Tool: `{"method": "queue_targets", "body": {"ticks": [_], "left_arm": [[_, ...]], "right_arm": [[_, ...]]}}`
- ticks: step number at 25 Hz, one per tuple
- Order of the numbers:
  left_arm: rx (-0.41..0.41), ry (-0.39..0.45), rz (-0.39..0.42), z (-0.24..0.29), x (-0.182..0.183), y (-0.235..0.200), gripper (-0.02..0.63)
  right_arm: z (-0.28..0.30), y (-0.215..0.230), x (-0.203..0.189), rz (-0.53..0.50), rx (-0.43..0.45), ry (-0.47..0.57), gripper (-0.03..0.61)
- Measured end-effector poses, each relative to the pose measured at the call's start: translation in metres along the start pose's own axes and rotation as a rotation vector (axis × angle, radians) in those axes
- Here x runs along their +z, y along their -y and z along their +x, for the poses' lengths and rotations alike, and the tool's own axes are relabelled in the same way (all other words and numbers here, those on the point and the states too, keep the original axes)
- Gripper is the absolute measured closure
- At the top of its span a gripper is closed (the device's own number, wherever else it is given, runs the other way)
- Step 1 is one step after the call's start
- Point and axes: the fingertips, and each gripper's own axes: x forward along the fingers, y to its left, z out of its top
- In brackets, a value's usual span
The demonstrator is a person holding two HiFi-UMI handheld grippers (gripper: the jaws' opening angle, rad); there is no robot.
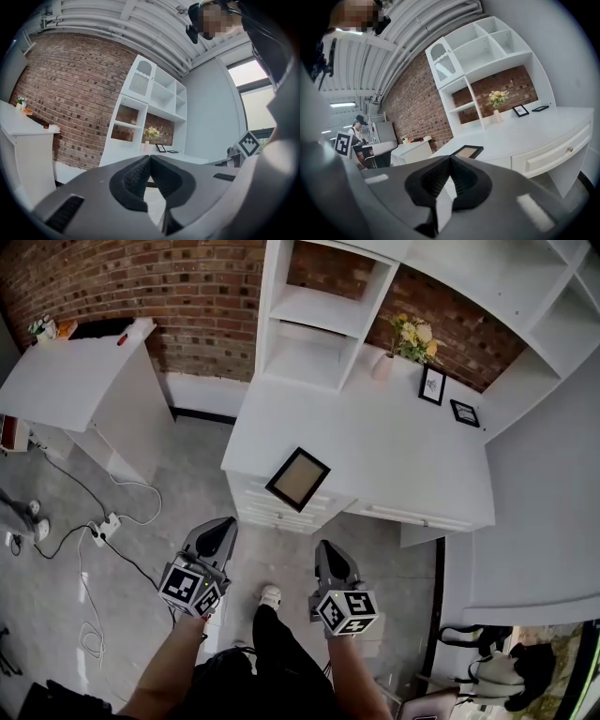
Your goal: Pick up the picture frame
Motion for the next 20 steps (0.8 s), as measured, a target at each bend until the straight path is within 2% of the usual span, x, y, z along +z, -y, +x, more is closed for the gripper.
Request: {"method": "queue_targets", "body": {"ticks": [6, 11, 13, 15, 20], "left_arm": [[0.019, -0.017, -0.026, 0.020, -0.013, -0.009, 0.617], [0.028, -0.056, -0.041, 0.031, -0.031, -0.014, 0.617], [0.037, -0.069, -0.046, 0.035, -0.035, -0.017, 0.617], [0.044, -0.079, -0.048, 0.039, -0.038, -0.019, 0.617], [0.053, -0.092, -0.044, 0.049, -0.052, -0.028, 0.617]], "right_arm": [[0.024, 0.017, -0.009, 0.002, -0.027, -0.023, 0.575], [0.043, 0.022, -0.022, 0.055, -0.012, -0.052, 0.570], [0.051, 0.020, -0.027, 0.081, 0.004, -0.064, 0.526], [0.057, 0.018, -0.032, 0.103, 0.014, -0.074, 0.525], [0.073, 0.019, -0.046, 0.186, 0.023, -0.091, 0.474]]}}
